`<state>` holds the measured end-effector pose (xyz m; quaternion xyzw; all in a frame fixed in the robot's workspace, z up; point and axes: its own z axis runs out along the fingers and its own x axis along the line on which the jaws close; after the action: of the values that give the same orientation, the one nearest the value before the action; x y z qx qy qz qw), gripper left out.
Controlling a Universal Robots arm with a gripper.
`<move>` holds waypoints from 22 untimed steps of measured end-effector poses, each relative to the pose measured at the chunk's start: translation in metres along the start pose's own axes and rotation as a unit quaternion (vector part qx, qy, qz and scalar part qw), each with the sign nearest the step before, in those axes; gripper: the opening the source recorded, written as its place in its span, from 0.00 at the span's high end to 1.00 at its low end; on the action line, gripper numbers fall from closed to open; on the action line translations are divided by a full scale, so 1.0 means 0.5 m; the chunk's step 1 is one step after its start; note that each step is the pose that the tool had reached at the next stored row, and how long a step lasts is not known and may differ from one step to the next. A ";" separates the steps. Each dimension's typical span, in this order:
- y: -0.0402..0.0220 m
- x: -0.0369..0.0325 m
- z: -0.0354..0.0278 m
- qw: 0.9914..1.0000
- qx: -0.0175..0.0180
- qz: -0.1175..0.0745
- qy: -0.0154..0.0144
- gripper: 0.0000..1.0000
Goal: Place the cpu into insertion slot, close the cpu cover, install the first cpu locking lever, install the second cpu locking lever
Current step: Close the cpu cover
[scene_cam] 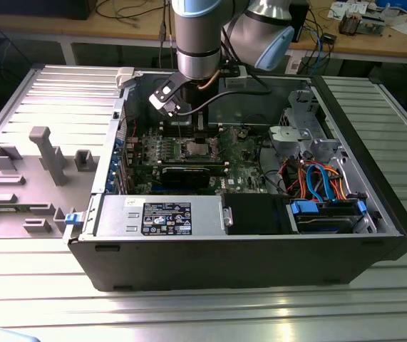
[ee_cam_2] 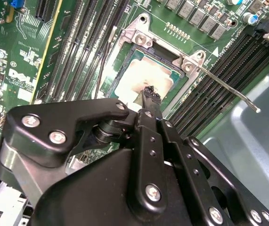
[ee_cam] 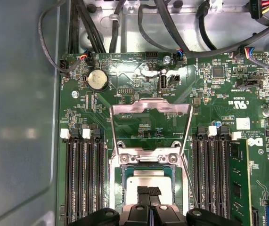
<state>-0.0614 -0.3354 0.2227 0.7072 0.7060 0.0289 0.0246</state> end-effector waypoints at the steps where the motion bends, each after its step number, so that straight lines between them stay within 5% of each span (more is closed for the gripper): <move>1: 0.000 0.000 -0.003 1.000 0.000 0.000 0.000 0.89; 5: 0.001 0.000 -0.015 1.000 0.000 0.000 0.000 0.89; 19: 0.006 0.000 -0.020 1.000 0.000 0.000 0.000 0.89; 22: 0.008 0.000 -0.032 1.000 0.005 0.000 -0.001 0.89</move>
<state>-0.0588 -0.3353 0.2389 0.7073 0.7061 0.0251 0.0215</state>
